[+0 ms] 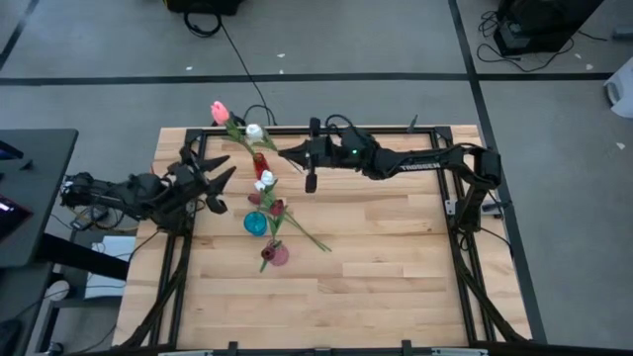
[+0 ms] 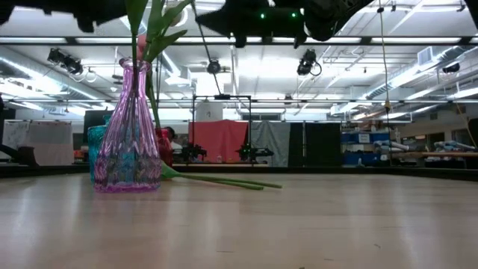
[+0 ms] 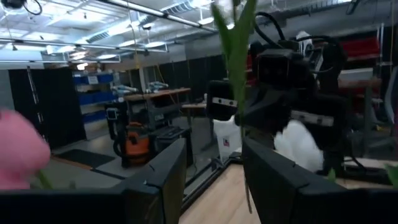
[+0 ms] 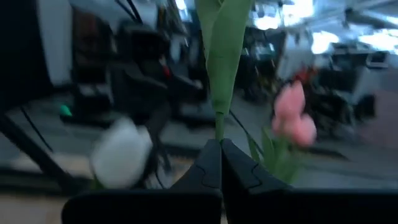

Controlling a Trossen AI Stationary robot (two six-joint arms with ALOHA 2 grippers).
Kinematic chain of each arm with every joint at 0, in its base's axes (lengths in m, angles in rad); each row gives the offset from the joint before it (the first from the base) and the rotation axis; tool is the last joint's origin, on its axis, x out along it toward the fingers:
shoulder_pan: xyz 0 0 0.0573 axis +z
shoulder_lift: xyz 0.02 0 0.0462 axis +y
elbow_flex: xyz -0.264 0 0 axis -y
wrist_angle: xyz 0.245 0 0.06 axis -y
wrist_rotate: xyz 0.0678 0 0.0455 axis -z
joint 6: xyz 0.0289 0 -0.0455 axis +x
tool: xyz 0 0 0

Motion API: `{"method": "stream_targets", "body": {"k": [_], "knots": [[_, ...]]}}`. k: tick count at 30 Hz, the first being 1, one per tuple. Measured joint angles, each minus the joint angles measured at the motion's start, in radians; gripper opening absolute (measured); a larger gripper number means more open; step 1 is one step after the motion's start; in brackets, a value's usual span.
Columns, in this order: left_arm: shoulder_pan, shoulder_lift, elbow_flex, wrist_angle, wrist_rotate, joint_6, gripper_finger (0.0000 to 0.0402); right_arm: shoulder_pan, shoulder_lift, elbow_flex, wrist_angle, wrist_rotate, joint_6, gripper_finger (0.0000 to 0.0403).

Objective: Sort flowers into vase by color
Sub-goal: Put the right white tulip into the blue vase

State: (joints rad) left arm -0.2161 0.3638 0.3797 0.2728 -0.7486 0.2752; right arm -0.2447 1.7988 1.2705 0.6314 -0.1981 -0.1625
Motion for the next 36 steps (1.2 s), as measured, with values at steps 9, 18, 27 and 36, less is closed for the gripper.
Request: {"method": "stream_targets", "body": {"k": [9, 18, 27, 36], "knots": [[0.0, 0.198, 0.264, -0.164, 0.076, 0.052, 0.0163, 0.008, 0.0, 0.128, -0.047, -0.111, 0.094, 0.0003], [0.112, 0.361, 0.429, -0.226, 0.237, 0.082, 0.0163, 0.045, -0.002, 0.33, -0.258, -0.111, 0.008, 0.0003], [0.305, 0.464, 0.482, -0.223, 0.537, -0.044, 0.0163, 0.06, -0.002, 0.342, -0.249, -0.097, -0.071, 0.0003], [0.385, 0.494, 0.486, -0.189, 0.649, -0.078, 0.0163, 0.055, -0.002, 0.342, -0.258, -0.084, -0.088, 0.0003]]}}
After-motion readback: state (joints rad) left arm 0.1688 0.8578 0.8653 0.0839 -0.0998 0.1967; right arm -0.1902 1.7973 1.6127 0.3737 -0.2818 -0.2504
